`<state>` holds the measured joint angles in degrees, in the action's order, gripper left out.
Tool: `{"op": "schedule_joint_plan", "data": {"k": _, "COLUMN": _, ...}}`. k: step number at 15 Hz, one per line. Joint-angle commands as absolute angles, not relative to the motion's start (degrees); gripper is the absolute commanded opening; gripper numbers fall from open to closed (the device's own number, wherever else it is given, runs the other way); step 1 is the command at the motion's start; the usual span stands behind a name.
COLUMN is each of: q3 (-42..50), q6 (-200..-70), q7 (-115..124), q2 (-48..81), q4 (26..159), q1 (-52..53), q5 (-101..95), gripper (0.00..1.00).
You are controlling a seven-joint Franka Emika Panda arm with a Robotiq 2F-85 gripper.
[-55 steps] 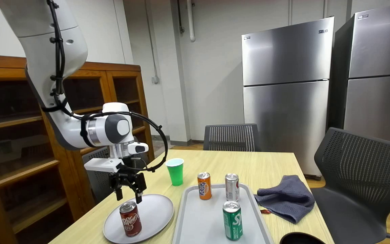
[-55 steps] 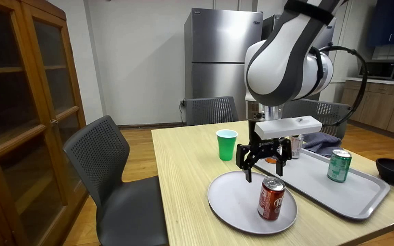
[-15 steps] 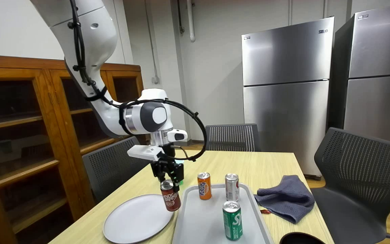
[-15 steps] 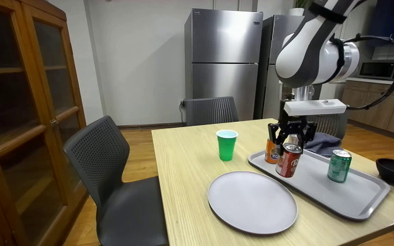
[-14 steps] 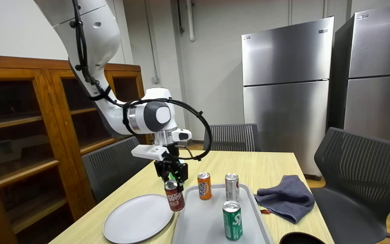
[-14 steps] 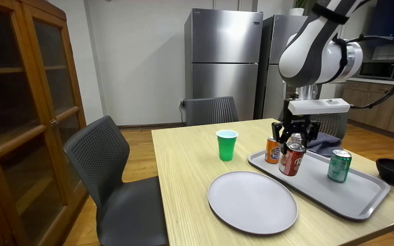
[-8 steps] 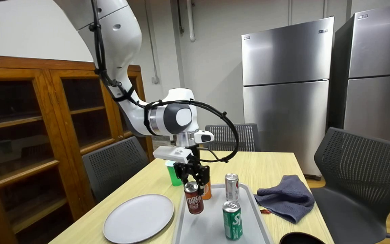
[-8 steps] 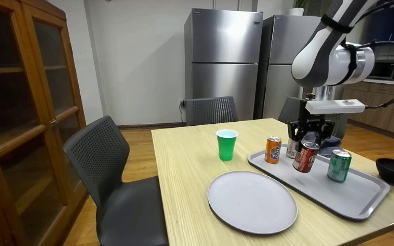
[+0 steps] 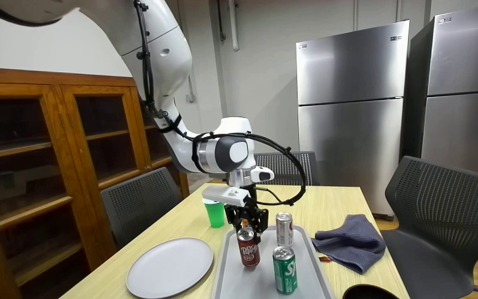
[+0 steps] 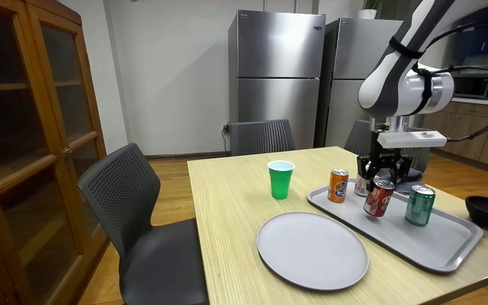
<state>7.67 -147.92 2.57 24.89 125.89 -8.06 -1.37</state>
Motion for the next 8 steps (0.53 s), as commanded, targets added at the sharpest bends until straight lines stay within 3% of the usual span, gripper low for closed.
{"op": "schedule_joint_plan", "data": {"k": 1, "q3": 6.95, "q6": -145.35, "q7": 0.33, "q2": 26.14, "q4": 122.85, "q1": -8.97, "q5": -0.26, "gripper": 0.39}}
{"op": "schedule_joint_plan", "data": {"k": 6, "q3": 6.97, "q6": -145.24, "q7": 0.81, "q2": 26.78, "q4": 122.40, "q1": -8.70, "q5": -0.39, "gripper": 0.39}}
{"op": "schedule_joint_plan", "data": {"k": 7, "q3": 6.99, "q6": -145.21, "q7": 0.89, "q2": 26.81, "q4": 122.40, "q1": -8.65, "q5": -0.44, "gripper": 0.56}}
{"op": "schedule_joint_plan", "data": {"k": 8, "q3": 6.98, "q6": -145.09, "q7": 0.91, "q2": 26.68, "q4": 122.51, "q1": -8.59, "q5": -0.48, "gripper": 0.89}}
